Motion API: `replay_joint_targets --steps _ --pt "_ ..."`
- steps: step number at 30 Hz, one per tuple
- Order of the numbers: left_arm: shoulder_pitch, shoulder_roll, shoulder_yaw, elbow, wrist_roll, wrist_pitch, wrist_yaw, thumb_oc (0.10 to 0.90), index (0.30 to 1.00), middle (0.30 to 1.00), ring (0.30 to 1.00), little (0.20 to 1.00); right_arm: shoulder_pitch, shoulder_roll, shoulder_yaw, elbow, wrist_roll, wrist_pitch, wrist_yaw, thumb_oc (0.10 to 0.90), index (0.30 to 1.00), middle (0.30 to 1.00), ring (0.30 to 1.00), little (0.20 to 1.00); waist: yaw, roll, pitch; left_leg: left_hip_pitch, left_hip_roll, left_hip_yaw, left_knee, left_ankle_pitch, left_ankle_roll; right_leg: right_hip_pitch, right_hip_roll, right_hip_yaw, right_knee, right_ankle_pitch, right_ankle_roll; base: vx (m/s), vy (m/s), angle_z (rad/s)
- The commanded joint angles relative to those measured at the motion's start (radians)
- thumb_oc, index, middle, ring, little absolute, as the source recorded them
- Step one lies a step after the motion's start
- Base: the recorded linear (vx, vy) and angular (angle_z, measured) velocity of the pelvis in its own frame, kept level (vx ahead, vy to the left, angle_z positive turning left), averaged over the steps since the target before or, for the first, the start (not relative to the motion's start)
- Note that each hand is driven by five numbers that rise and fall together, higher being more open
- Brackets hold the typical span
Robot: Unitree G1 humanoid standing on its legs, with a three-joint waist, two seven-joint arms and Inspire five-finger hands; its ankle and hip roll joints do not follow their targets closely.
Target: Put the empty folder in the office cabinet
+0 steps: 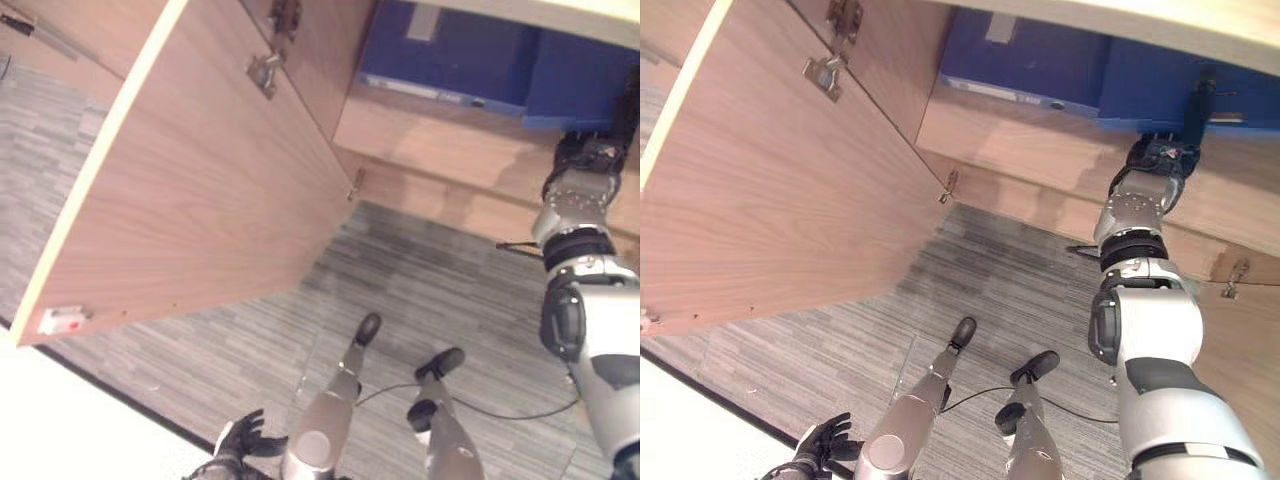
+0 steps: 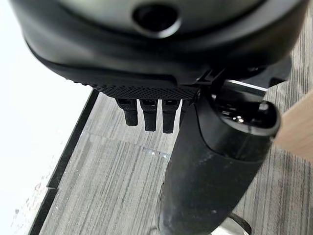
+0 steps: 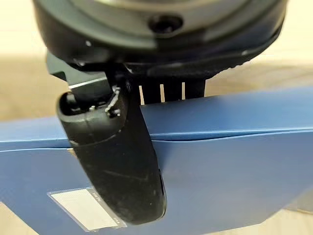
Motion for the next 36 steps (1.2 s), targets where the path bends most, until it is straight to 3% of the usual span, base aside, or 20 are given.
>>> replay_joint_targets --steps 1,10,16,21,22,23,28,29,30,31,33,36 --pt "0.082 0.107 -0.051 0.02 0.016 0.018 0.034 0.8 0.9 0.9 0.9 0.9 -0.001 -0.064 0.091 -0.182 -0.029 -0.078 0.071 0.4 0.3 0.3 0.3 0.3 0.004 -0.026 -0.063 0.056 -0.017 -0.024 -0.062 -0.042 -0.003 -0.015 -0.01 0.061 0.095 -0.105 0.092 0.0 0.0 0.0" --pt "0.096 0.112 -0.049 -0.001 0.017 0.024 0.036 0.8 0.9 0.9 0.9 0.9 0.0 -0.089 0.079 -0.186 -0.041 -0.099 0.048 0.4 0.3 0.3 0.3 0.3 -0.007 -0.018 -0.065 0.053 -0.035 -0.029 -0.062 -0.043 0.0 -0.007 -0.015 0.067 0.091 -0.099 0.094 0.0 0.008 0.02" --pt "0.103 0.133 -0.034 0.029 0.019 0.028 0.035 0.8 0.9 0.9 0.9 0.9 -0.049 -0.189 0.115 -0.138 -0.052 -0.07 0.039 0.4 0.3 0.3 0.3 0.3 -0.013 -0.034 -0.069 0.053 -0.038 -0.032 -0.062 -0.044 -0.005 0.0 -0.012 0.068 0.087 -0.097 0.094 0.0 -0.009 0.03" --pt "0.103 0.139 -0.034 0.036 0.017 0.028 0.035 0.8 0.9 0.9 0.9 0.9 -0.071 -0.216 0.143 -0.106 -0.065 -0.046 0.031 0.4 0.3 0.3 0.3 0.3 -0.016 -0.042 -0.069 0.054 -0.035 -0.029 -0.062 -0.046 -0.005 0.002 -0.011 0.071 0.084 -0.097 0.093 0.0 0.0 0.0" --pt "0.104 0.139 -0.035 0.037 0.016 0.028 0.034 0.8 0.9 0.9 0.9 0.9 -0.076 -0.222 0.152 -0.089 -0.07 -0.035 0.029 0.562 0.542 0.542 0.542 0.542 -0.017 -0.042 -0.069 0.054 -0.034 -0.029 -0.062 -0.047 -0.005 0.0 -0.01 0.072 0.086 -0.097 0.092 0.0 -0.002 -0.03" --pt "0.102 0.138 -0.034 0.039 0.012 0.027 0.033 0.8 0.9 0.9 0.9 0.9 -0.083 -0.232 0.162 -0.067 -0.074 -0.024 0.026 0.8 0.9 0.9 0.9 0.9 -0.017 -0.044 -0.068 0.055 -0.033 -0.028 -0.062 -0.047 -0.004 -0.001 -0.01 0.073 0.087 -0.097 0.092 0.0 0.0 0.0" --pt "0.101 0.144 -0.035 0.041 0.003 0.029 0.022 0.8 0.9 0.9 0.9 0.9 -0.089 -0.246 0.195 0.017 -0.105 0.071 0.026 0.8 0.9 0.9 0.9 0.9 -0.022 -0.045 -0.066 0.058 -0.032 -0.022 -0.062 -0.049 -0.003 -0.003 -0.007 0.078 0.089 -0.098 0.09 0.0 0.0 0.0" --pt "0.099 0.147 -0.034 0.044 0.001 0.032 0.012 0.8 0.9 0.9 0.9 0.9 -0.089 -0.24 0.224 0.055 -0.126 0.126 0.032 0.8 0.9 0.9 0.9 0.9 -0.019 -0.046 -0.064 0.059 -0.03 -0.019 -0.062 -0.049 -0.002 -0.005 -0.007 0.079 0.087 -0.098 0.089 -0.01 0.002 -0.07" --pt "0.094 0.161 -0.034 0.042 0.007 0.033 -0.006 0.8 0.9 0.9 0.9 0.9 -0.077 -0.234 0.329 0.092 -0.24 0.258 0.059 0.8 0.9 0.9 0.9 0.9 -0.014 -0.054 -0.061 0.06 -0.028 -0.014 -0.062 -0.046 -0.003 -0.007 -0.007 0.079 0.088 -0.095 0.087 -0.02 0.001 -0.13" --pt "0.097 0.17 -0.029 0.045 0.02 0.033 -0.025 0.8 0.9 0.9 0.9 0.9 -0.079 -0.241 0.424 0.101 -0.348 0.344 0.096 0.8 0.9 0.9 0.9 0.9 -0.011 -0.06 -0.057 0.059 -0.025 -0.011 -0.062 -0.044 -0.004 -0.009 -0.007 0.079 0.088 -0.092 0.085 -0.03 -0.001 -0.18" --pt "0.102 0.174 -0.024 0.042 0.026 0.038 -0.058 0.8 0.9 0.9 0.9 0.9 -0.09 -0.244 0.56 0.1 -0.482 0.451 0.176 0.8 0.9 0.9 0.9 0.9 -0.017 -0.062 -0.05 0.059 -0.018 -0.004 -0.062 -0.04 -0.006 -0.014 -0.005 0.079 0.089 -0.088 0.081 -0.03 -0.009 -0.18" --pt "0.108 0.179 -0.028 0.03 0.029 0.037 -0.076 0.8 0.9 0.9 0.9 0.9 -0.079 -0.227 0.631 0.031 -0.501 0.45 0.247 0.8 0.9 0.9 0.9 0.9 -0.018 -0.062 -0.045 0.063 -0.014 -0.001 -0.062 -0.036 -0.006 -0.011 -0.004 0.076 0.087 -0.085 0.08 -0.01 -0.009 -0.06"
